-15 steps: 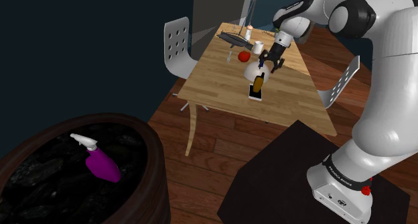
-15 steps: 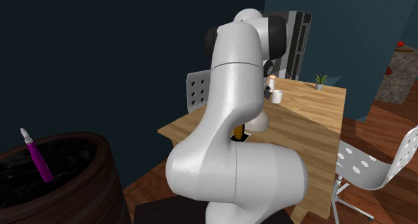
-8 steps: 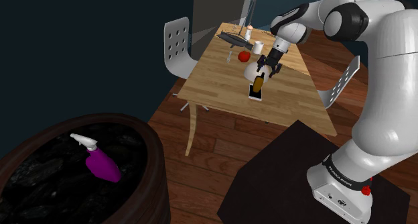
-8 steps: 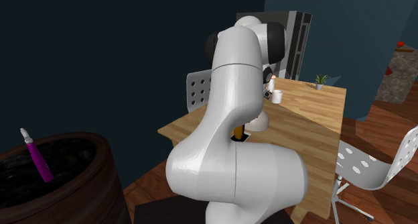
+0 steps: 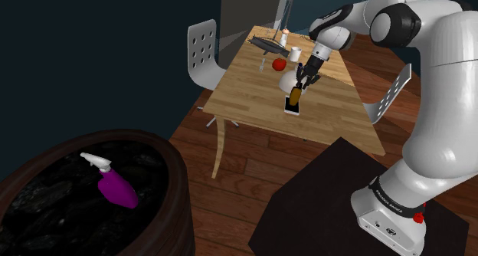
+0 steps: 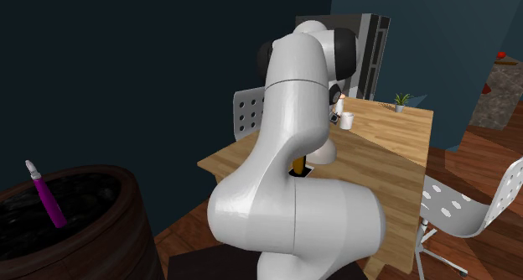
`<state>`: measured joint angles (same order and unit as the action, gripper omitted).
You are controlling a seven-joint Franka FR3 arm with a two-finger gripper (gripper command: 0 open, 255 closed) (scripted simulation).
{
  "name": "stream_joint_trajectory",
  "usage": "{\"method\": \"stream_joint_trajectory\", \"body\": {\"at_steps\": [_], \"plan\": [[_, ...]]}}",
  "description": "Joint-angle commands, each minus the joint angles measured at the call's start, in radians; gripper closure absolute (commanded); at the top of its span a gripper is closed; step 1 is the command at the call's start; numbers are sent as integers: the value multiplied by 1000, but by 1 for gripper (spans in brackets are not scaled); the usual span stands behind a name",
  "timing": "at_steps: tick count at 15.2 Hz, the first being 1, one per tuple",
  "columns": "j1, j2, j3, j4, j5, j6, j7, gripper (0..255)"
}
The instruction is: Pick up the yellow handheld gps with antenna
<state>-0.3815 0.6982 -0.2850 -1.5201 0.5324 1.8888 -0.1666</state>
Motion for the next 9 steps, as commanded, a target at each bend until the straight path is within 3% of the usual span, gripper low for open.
{"method": "stream_joint_trajectory", "body": {"at_steps": [1, 9], "plan": [[0, 1, 0, -1, 0, 0, 0, 255], [5, -50, -11, 13, -19, -59, 26, 255]]}}
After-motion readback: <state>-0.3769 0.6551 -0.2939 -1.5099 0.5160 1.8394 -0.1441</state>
